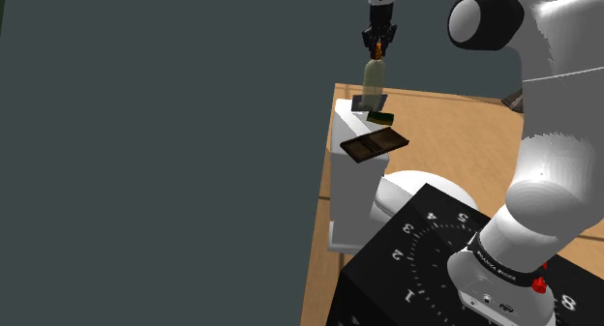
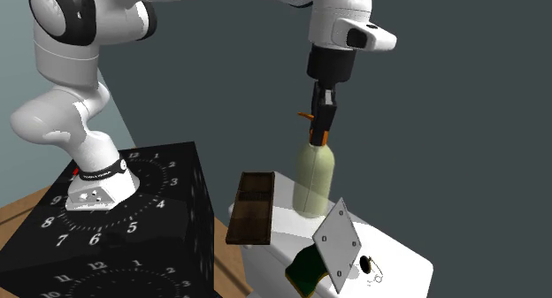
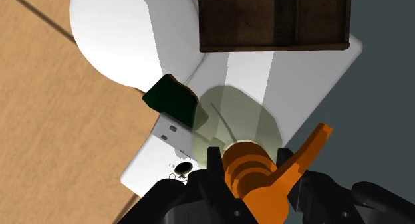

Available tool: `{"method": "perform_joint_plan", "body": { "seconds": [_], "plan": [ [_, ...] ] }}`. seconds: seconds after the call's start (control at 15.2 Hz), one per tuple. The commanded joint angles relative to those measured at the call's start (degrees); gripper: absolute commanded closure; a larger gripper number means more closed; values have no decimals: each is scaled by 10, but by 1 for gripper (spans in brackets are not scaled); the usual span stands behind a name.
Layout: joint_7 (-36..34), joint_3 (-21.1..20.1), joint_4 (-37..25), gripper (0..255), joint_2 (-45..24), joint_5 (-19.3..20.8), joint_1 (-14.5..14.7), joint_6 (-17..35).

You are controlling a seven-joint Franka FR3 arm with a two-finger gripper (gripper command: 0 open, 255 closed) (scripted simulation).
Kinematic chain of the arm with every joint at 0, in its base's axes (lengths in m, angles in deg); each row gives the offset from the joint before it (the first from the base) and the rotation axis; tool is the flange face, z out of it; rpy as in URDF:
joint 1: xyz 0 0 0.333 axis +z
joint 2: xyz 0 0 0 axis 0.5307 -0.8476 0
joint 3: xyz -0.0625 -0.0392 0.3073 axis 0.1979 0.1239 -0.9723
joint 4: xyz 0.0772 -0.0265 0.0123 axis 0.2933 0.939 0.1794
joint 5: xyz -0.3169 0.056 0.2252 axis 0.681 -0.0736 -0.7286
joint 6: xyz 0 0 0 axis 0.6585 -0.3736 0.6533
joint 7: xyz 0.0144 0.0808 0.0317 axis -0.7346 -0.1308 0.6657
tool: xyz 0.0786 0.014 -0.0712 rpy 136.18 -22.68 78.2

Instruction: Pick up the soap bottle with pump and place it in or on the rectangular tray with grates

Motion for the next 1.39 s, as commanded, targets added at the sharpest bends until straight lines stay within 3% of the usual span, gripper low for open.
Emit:
{"method": "perform_joint_plan", "body": {
  "seconds": [0.0, 0.33, 0.79, 1.32],
  "plan": [
    [-6, 2, 57, 255, 49, 10, 14, 9],
    [-31, 2, 194, 255, 176, 42, 49, 19],
    [-73, -14, 316, 255, 325, 80, 80, -8],
    [-85, -16, 389, 255, 346, 85, 81, 44]
  ]
}}
